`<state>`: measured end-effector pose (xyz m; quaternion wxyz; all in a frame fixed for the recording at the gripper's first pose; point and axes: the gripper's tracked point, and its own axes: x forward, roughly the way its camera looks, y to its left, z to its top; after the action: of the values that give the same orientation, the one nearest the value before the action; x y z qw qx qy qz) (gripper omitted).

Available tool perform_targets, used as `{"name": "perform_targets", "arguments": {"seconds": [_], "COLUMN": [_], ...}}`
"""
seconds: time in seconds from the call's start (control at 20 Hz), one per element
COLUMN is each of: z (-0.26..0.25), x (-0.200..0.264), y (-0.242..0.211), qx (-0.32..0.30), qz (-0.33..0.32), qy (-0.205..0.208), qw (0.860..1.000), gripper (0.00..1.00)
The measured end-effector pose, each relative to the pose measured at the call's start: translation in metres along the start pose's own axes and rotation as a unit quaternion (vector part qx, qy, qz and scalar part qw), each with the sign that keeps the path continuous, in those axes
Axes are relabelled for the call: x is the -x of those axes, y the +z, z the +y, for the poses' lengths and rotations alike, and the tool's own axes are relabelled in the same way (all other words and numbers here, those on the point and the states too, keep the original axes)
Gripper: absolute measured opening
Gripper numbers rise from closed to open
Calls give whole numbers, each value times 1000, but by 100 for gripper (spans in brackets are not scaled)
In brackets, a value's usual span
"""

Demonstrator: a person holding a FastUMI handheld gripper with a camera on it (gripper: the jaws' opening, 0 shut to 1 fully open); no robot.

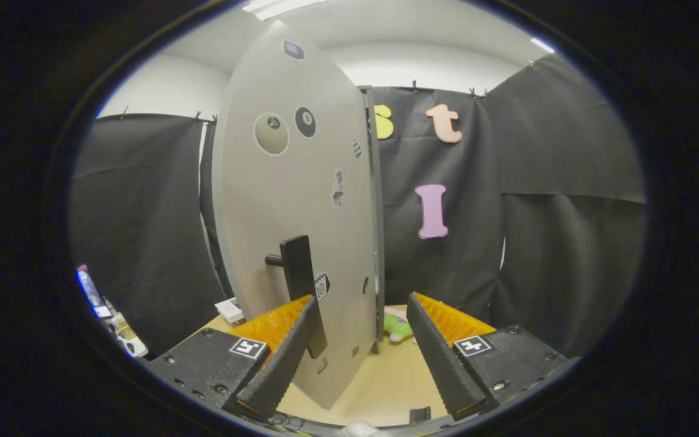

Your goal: Open the shoe cabinet door, grab the shoes and put them into the shoe cabinet, then close the shoe cabinet door.

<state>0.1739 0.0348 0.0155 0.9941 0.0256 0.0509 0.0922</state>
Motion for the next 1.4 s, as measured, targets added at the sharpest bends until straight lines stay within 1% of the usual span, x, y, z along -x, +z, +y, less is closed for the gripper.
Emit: {"name": "perform_targets", "arguments": {"seconds": [0.3, 0.5, 0.65, 0.75, 0.8, 1.1, 1.4], "z": [38, 67, 93, 96, 98, 89, 93], "x": [-18, -37, -52, -56, -56, -51, -39], "y": [-1, -3, -10, -7, -6, 3, 6], "qx": [-5, 0, 1, -9, -14, -17, -23], "qz": [4, 8, 22, 21, 20, 11, 6], "qy": [14, 33, 57, 59, 59, 29, 14], "qw": [1000, 999, 998, 998, 998, 999, 1000], "gripper": [98, 98, 98, 100, 99, 99, 99]}}
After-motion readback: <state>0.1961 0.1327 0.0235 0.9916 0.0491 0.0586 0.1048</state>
